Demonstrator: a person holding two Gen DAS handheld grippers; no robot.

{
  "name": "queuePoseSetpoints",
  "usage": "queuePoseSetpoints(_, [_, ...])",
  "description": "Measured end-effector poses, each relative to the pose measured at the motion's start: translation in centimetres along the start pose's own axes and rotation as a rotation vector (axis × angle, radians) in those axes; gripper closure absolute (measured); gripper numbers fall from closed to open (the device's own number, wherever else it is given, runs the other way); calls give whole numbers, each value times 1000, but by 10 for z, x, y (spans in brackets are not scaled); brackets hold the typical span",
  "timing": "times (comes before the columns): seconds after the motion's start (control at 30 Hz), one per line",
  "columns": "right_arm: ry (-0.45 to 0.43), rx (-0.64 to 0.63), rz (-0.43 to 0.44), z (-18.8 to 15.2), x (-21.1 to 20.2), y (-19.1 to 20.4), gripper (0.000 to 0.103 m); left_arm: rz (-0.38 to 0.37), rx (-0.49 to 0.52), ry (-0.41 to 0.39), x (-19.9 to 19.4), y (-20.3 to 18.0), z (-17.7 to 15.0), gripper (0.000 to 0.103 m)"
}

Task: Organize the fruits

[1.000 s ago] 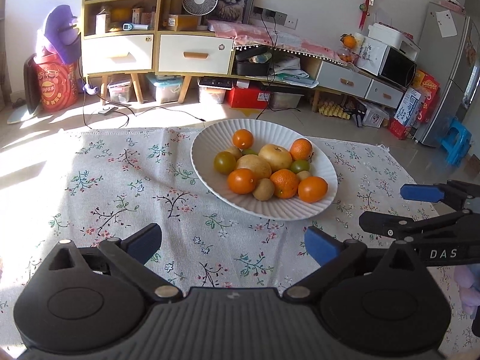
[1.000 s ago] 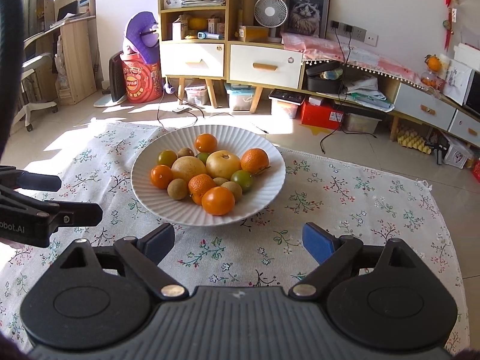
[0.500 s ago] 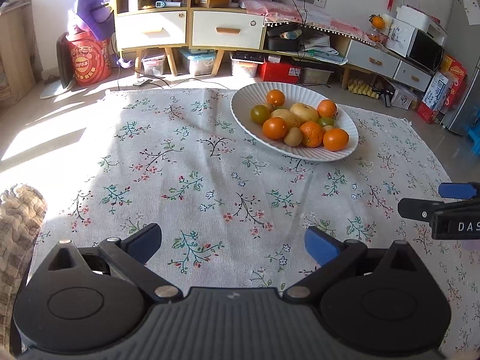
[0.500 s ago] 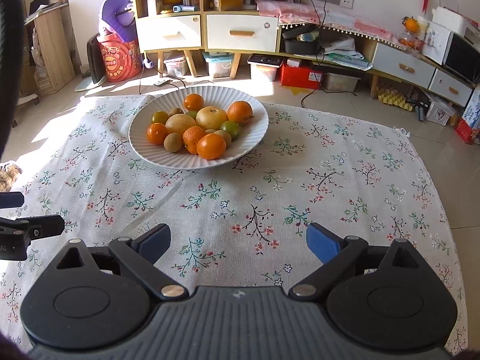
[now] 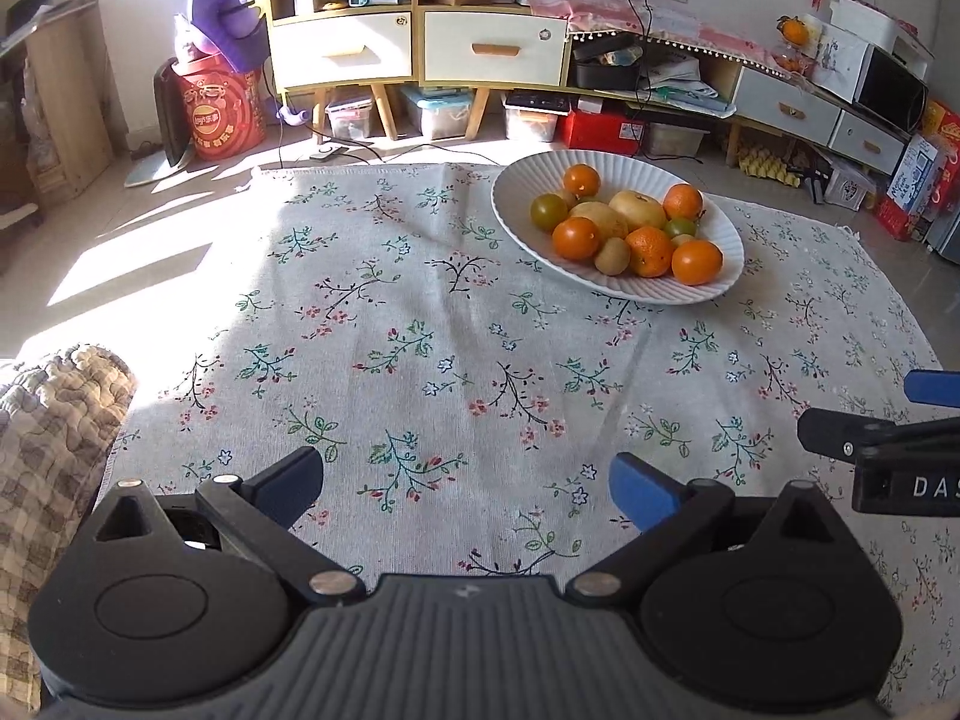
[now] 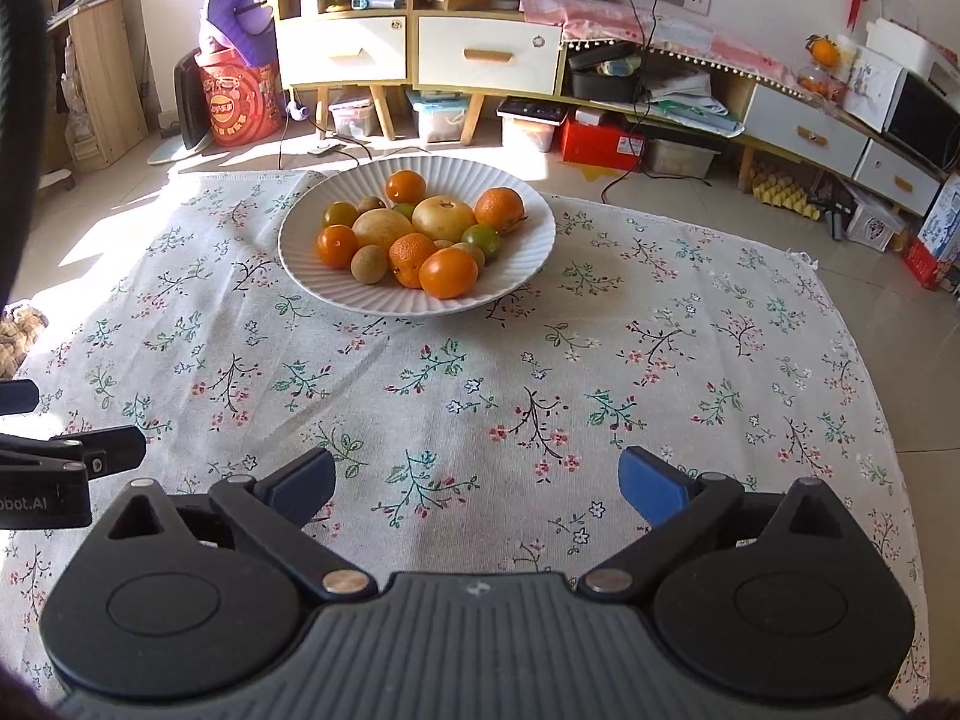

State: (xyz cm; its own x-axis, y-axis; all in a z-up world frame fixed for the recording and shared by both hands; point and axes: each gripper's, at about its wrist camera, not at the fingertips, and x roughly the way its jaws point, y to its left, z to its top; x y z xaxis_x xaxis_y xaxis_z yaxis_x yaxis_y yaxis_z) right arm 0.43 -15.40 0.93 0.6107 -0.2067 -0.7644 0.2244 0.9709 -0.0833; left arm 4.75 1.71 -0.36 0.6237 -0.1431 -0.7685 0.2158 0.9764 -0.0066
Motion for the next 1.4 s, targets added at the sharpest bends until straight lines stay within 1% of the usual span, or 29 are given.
queuePoseSetpoints(0.1, [3, -5, -6, 0, 2, 2, 2, 18, 2, 5, 1, -2, -1, 8])
queuePoseSetpoints(0.27, [15, 7, -11, 1, 5, 4, 2, 8, -21, 16, 2, -4, -2, 8])
queuePoseSetpoints(0.43, [18, -1, -15, 1, 7, 8, 2, 30, -1, 14, 3, -11, -4, 8])
queuePoseSetpoints(0.9, [37, -3, -27, -1, 9, 11, 1, 27, 12, 4, 2, -14, -4, 8])
queuePoseSetpoints(1.4, [42, -3, -31, -1, 10, 8, 1, 17, -5, 8, 3, -14, -1, 8])
